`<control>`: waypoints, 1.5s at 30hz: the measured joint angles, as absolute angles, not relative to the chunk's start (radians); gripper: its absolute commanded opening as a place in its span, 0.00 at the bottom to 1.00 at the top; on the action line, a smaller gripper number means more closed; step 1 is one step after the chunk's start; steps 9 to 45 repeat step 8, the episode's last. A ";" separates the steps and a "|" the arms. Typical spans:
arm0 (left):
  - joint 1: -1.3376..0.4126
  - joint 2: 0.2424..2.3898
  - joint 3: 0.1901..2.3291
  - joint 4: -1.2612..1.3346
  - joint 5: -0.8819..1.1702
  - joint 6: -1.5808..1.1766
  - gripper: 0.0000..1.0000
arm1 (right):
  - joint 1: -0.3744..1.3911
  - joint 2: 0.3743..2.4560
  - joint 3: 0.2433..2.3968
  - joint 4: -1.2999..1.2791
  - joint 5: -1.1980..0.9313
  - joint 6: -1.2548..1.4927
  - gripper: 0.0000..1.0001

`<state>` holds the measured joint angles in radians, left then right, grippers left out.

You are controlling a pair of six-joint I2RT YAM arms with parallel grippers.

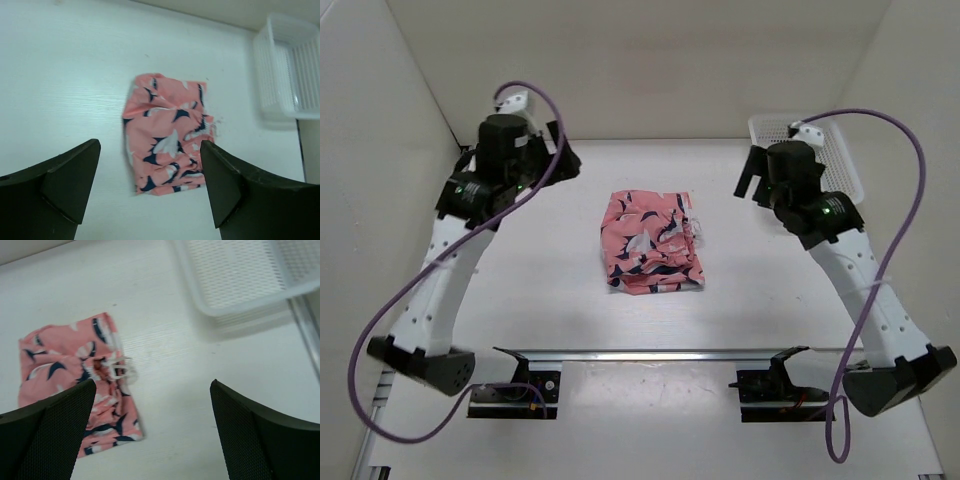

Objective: Fold and stack the shorts
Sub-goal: Fold the shorts

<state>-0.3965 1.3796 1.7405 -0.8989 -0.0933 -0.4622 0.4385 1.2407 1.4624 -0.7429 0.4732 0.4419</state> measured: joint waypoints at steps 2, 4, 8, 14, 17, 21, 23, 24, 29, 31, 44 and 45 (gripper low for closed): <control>-0.364 1.298 1.711 -0.911 -0.153 -0.462 0.98 | 0.419 1.198 1.450 -0.786 0.550 0.445 0.99; -0.330 1.226 1.675 -0.921 -0.210 -0.461 1.00 | 0.411 1.163 1.429 -0.818 0.615 0.451 0.99; -0.279 1.122 1.607 -0.943 -0.293 -0.462 1.00 | 0.407 1.108 1.379 -0.878 0.712 0.467 0.99; -0.279 1.122 1.607 -0.943 -0.293 -0.462 1.00 | 0.407 1.108 1.379 -0.878 0.712 0.467 0.99; -0.279 1.122 1.607 -0.943 -0.293 -0.462 1.00 | 0.407 1.108 1.379 -0.878 0.712 0.467 0.99; -0.279 1.122 1.607 -0.943 -0.293 -0.462 1.00 | 0.407 1.108 1.379 -0.878 0.712 0.467 0.99; -0.279 1.122 1.607 -0.943 -0.293 -0.462 1.00 | 0.407 1.108 1.379 -0.878 0.712 0.467 0.99; -0.279 1.122 1.607 -0.943 -0.293 -0.462 1.00 | 0.407 1.108 1.379 -0.878 0.712 0.467 0.99; -0.279 1.122 1.607 -0.943 -0.293 -0.462 1.00 | 0.407 1.108 1.379 -0.878 0.712 0.467 0.99; -0.279 1.122 1.607 -0.943 -0.293 -0.462 1.00 | 0.407 1.108 1.379 -0.878 0.712 0.467 0.99; -0.279 1.122 1.607 -0.943 -0.293 -0.462 1.00 | 0.407 1.108 1.379 -0.878 0.712 0.467 0.99; -0.279 1.122 1.607 -0.943 -0.293 -0.462 1.00 | 0.407 1.108 1.379 -0.878 0.712 0.467 0.99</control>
